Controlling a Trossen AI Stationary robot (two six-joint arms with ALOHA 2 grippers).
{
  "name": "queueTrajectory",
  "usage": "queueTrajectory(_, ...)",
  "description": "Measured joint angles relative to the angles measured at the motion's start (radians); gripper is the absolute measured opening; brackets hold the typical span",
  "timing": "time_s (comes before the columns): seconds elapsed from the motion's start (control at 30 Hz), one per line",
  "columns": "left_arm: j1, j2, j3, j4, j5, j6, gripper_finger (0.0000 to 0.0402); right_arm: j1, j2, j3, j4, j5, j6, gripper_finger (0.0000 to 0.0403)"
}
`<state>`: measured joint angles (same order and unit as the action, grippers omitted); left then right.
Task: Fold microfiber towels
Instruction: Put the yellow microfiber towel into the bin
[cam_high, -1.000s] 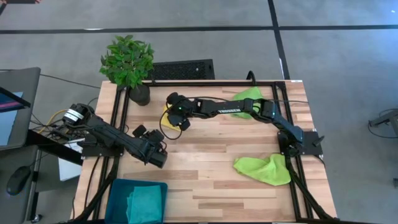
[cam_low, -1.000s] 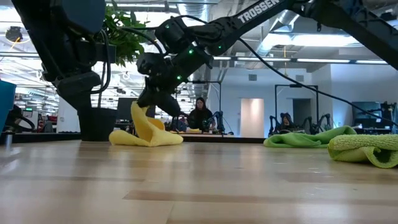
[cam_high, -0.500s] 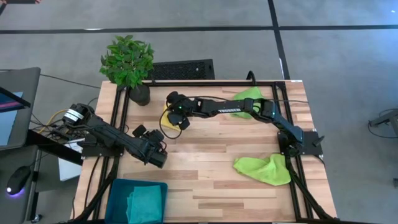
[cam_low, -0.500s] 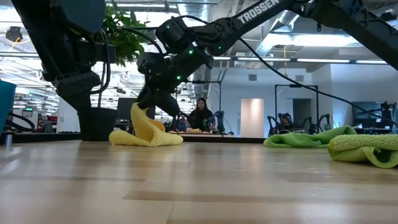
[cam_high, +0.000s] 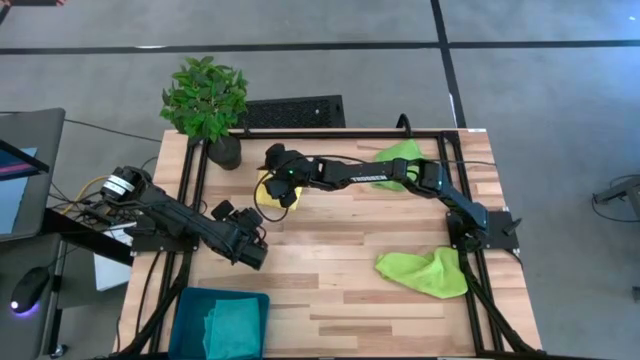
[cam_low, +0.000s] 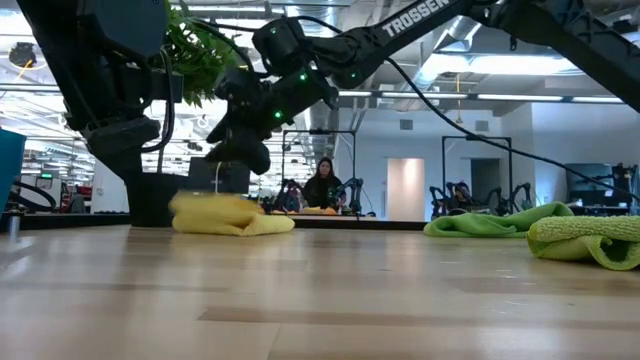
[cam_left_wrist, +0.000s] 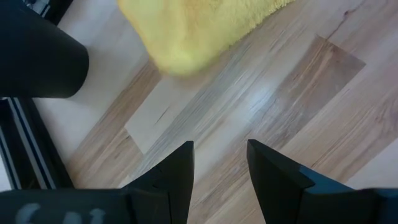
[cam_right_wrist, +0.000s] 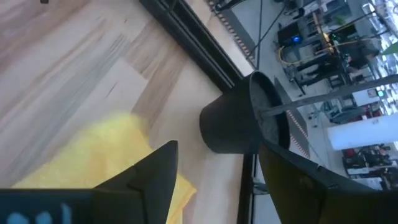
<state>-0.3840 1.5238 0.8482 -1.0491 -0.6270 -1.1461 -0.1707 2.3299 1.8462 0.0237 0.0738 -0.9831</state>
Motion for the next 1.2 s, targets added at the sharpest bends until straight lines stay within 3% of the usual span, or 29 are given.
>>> queueTrajectory(0.2, 0.0, 0.0, 0.0, -0.021, 0.012, -0.012, 0.0141, 0.0, -0.031, -0.001, -0.04, 0.054, 0.091, 0.0245)
queueTrajectory(0.3, 0.0, 0.0, 0.0, -0.035, -0.035, -0.018, 0.0142, -0.003, -0.094, -0.001, -0.187, 0.058, 0.138, 0.0244)
queueTrajectory(0.5, 0.046, 0.0, 0.0, -0.019, -0.078, 0.11, 0.0142, 0.0, -0.226, 0.0, -0.547, -0.114, 0.237, 0.0244)
queueTrajectory(0.67, 0.121, 0.0, -0.001, 0.109, -0.062, 0.326, 0.0142, 0.011, -0.327, -0.003, -0.799, -0.298, 0.29, 0.0244)
queueTrajectory(0.83, 0.196, 0.0, -0.001, 0.293, -0.004, 0.599, 0.0142, 0.026, -0.416, -0.037, -0.91, -0.441, 0.325, 0.0244)
queueTrajectory(1.03, 0.26, 0.0, -0.054, 0.476, 0.062, 0.899, 0.0142, 0.048, -0.515, -0.092, -0.978, -0.451, 0.389, 0.0244)
queueTrajectory(1.2, 0.299, 0.0, -0.172, 0.755, 0.124, 1.099, 0.0142, 0.071, -0.588, -0.141, -0.993, -0.45, 0.433, 0.0244)
